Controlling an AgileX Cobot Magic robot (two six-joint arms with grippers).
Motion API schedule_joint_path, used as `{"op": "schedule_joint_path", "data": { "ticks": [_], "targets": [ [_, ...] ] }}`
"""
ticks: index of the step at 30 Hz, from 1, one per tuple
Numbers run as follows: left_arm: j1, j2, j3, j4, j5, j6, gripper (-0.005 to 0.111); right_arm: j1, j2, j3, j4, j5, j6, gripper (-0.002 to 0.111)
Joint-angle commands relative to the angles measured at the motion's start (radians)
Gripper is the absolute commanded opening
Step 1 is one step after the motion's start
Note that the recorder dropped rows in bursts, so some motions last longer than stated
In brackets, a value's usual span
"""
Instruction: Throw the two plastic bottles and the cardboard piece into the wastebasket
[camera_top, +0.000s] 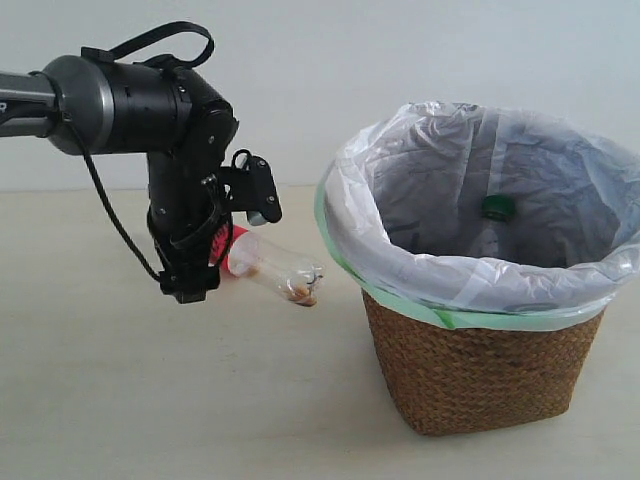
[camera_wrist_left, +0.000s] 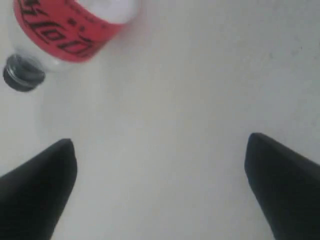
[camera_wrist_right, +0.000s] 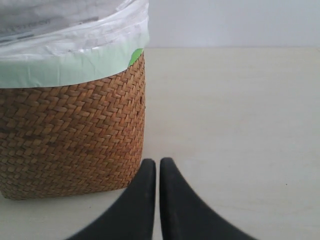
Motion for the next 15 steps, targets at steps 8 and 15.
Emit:
{"op": "schedule_joint_path", "data": {
  "ticks": [8, 15],
  "targets": [
    [0.004, 0.002, 0.006, 0.015, -0.221, 0.142, 0.084, 0.002, -0.005, 0.0, -0.002, -0.009, 0.0, 0.0],
    [0.05, 0.019, 0.006, 0.041, -0.23, -0.263, 0.084, 0.002, -0.005, 0.0, -0.002, -0.009, 0.0, 0.0]
  ]
}}
